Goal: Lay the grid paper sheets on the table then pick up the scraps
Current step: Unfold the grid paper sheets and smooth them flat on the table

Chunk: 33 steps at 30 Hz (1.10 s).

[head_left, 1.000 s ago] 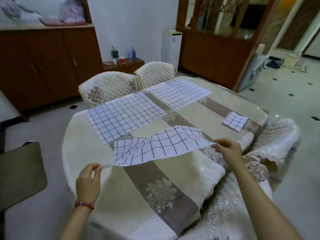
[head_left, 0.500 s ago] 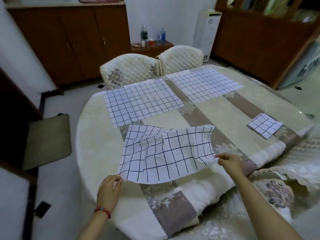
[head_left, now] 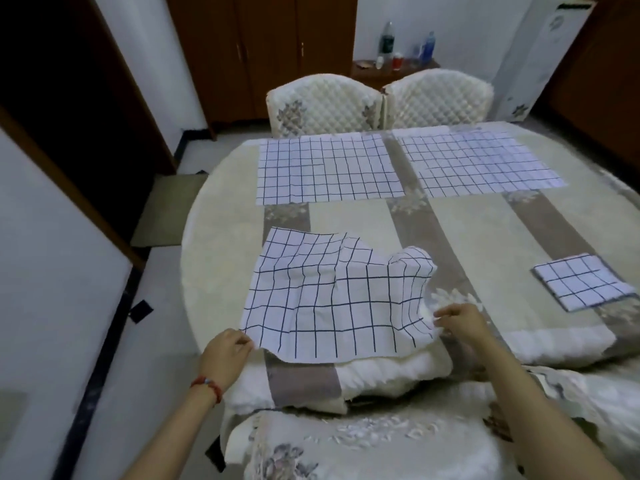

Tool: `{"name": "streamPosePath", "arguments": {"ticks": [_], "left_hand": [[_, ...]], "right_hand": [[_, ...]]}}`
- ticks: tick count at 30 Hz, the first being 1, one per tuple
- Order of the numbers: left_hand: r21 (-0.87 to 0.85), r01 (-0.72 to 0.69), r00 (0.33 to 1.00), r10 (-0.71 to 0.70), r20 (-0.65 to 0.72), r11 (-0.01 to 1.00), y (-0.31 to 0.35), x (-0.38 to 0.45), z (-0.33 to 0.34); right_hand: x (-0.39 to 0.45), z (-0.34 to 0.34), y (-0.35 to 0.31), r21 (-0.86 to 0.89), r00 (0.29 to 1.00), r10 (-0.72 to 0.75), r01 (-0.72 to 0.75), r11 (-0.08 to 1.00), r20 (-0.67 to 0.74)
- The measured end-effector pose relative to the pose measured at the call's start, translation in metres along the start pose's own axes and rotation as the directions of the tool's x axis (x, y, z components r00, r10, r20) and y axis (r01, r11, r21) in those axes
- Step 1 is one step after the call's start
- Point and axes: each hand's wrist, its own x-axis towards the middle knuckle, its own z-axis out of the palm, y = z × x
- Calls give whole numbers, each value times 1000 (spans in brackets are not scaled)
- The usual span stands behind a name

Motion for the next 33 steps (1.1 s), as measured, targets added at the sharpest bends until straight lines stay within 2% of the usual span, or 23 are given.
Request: {"name": "streamPosePath", "arguments": {"ticks": [3, 6, 9, 12, 15, 19, 22, 25, 27, 29, 31, 33], "left_hand": [[12, 26, 996, -25, -81, 1000, -1, 1, -5], [25, 55, 983, -50, -174, 998, 3, 31, -10], [1, 146, 980, -144, -137, 989, 17, 81, -4], [-9, 258, 964, -258, -60, 966, 33, 127, 7], [6, 360, 931, -359, -67, 933, 47, 160, 13], [17, 434, 900, -433, -52, 901, 61, 182, 17], [46, 432, 902, -431, -27, 901, 61, 193, 19], [6, 385, 923, -385, -25, 923, 57, 197, 19], [-85, 316, 945, -321, -65, 945, 52, 197, 19], [-207, 226, 952, -262, -162, 952, 47, 195, 17], [-303, 173, 929, -257, -265, 937, 40, 192, 13], [-359, 169, 901, -291, -321, 918, 32, 190, 12]], "right_hand": [[5, -16, -11, 2, 972, 5, -5, 1000, -235], [14, -25, -25, 43, 958, -7, 20, 999, -287], [31, -16, -40, 100, 971, 37, -14, 995, -236], [50, -1, -55, 258, 989, 86, -52, 965, -123], [67, 9, -75, 362, 987, 155, -128, 923, -45], [91, 16, -87, 321, 973, 220, -229, 919, 64], [104, 20, -86, 178, 953, 242, -275, 945, 184], [107, 21, -89, 148, 951, 185, -226, 963, 248], [108, 21, -90, 154, 980, 77, -106, 982, 185], [103, 18, -91, 194, 997, -80, 75, 978, 20], [96, 13, -91, 261, 971, -183, 218, 940, -154], [90, 11, -88, 273, 941, -204, 278, 921, -270]]}}
